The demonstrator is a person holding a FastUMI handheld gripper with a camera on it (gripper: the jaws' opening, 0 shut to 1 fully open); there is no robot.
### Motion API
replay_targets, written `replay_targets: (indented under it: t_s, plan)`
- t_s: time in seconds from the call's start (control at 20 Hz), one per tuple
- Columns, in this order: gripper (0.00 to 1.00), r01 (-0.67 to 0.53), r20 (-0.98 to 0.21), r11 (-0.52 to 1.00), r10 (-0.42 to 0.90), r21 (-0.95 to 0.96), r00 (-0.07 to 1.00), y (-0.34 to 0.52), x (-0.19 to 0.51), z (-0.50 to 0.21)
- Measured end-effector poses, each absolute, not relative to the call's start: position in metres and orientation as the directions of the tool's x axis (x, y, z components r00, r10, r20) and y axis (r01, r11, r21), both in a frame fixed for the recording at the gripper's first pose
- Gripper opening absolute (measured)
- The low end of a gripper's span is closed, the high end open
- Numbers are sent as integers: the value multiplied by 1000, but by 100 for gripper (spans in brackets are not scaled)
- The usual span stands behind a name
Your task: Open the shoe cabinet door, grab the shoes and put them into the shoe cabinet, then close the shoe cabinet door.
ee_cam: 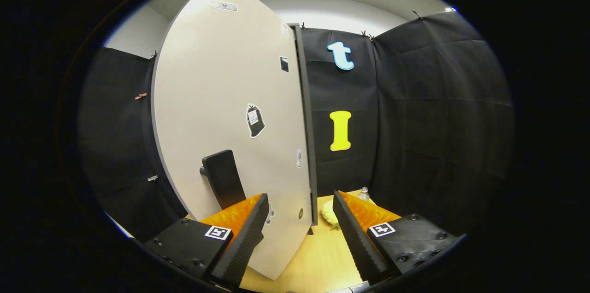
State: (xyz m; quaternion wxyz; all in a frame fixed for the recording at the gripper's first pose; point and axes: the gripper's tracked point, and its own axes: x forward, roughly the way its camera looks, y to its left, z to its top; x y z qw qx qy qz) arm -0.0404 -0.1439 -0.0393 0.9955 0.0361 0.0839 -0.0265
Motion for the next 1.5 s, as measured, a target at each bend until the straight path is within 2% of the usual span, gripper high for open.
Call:
replay_targets:
  t_s: [0.55, 1.5]
  plan:
    - [93, -32, -137, 997, 40, 66, 990, -21, -7, -44]
    - [93, -26, -119, 999, 32, 47, 992, 4, -16, -39]
